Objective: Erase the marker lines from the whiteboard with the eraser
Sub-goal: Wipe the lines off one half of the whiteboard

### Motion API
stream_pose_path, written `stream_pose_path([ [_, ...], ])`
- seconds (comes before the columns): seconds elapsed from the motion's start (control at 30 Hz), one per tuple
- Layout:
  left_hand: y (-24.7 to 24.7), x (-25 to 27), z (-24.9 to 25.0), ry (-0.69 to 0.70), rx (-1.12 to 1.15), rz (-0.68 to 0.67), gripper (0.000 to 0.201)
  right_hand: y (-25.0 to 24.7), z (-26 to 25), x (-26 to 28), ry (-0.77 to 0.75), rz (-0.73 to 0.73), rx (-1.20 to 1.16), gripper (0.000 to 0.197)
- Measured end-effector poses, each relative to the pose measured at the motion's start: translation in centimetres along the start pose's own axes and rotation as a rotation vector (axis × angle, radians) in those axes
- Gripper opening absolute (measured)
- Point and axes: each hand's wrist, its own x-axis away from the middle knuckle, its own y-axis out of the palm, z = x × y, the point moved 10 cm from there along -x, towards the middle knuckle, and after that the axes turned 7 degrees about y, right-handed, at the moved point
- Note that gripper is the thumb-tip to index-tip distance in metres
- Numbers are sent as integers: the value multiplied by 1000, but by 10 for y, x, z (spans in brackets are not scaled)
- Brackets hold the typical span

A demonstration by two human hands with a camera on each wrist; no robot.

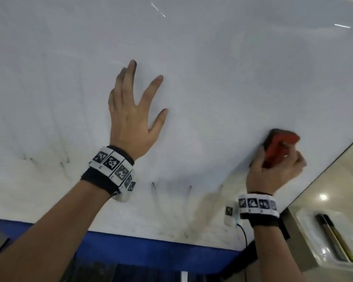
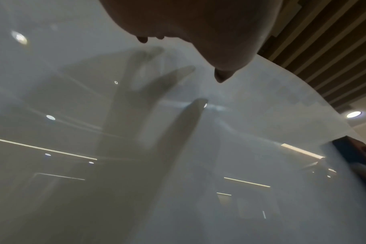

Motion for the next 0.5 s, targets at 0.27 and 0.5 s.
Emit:
stream_pose_path([
  [0.27, 46, 9, 79, 25, 4, -46, 60, 35, 5, 78, -232, -303, 53, 41],
  [0.5, 72, 30, 77, 18, -126, -84, 66, -41, 176, 80, 472, 6, -26, 55],
])
